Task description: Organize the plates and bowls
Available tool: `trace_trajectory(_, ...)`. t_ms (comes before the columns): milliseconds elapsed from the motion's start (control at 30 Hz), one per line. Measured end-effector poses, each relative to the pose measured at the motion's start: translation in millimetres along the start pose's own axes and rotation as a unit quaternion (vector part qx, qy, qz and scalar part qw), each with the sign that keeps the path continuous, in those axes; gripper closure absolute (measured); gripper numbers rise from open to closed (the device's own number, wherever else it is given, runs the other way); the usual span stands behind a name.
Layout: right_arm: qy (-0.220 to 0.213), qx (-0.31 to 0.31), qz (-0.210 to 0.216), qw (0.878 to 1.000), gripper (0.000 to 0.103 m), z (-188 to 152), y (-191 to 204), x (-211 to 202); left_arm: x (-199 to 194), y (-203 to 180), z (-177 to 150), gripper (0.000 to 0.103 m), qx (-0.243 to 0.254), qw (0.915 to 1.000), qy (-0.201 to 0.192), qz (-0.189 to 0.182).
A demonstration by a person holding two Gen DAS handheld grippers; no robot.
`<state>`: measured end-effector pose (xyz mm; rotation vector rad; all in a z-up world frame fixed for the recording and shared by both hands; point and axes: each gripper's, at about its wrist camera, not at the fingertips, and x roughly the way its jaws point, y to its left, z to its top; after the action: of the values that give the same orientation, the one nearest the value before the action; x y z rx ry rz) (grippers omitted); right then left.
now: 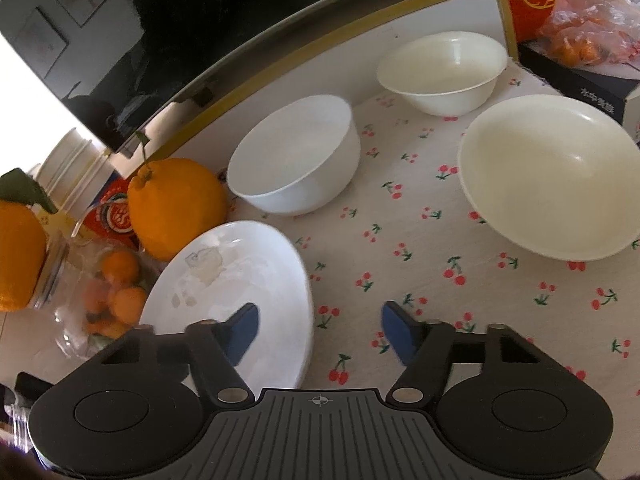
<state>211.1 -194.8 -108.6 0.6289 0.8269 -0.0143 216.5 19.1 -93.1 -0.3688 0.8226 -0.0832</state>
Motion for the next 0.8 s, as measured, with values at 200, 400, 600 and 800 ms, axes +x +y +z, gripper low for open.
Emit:
trace_trajectory(200,0.002,-0.006,0.018,1.000,0.069,-2.5,3.5,2.1,-3.1,5.0,-1.4,0.073,-0.019,0.9998,-0.005,0.002)
trace_trajectory(400,-0.006,-0.019,0.020,1.000,0.076,-4.5,9.9,-0.8,-3.5,8.9,-0.2,0.084,-0.037,0.9993,0.002,0.001)
trace_trajectory(600,-0.028,-0.015,0.028,0.999,0.077,-1.7,9.2,-9.4,-5.4,5.8,-1.4,0.086,-0.034,0.9994,0.000,-0.001)
trace_trajectory(800,-0.048,-0.032,0.038,0.998,0.077,0.0,13.8,-20.0,-10.0,4.3,-2.4,0.086,-0.028,0.9996,-0.009,-0.001)
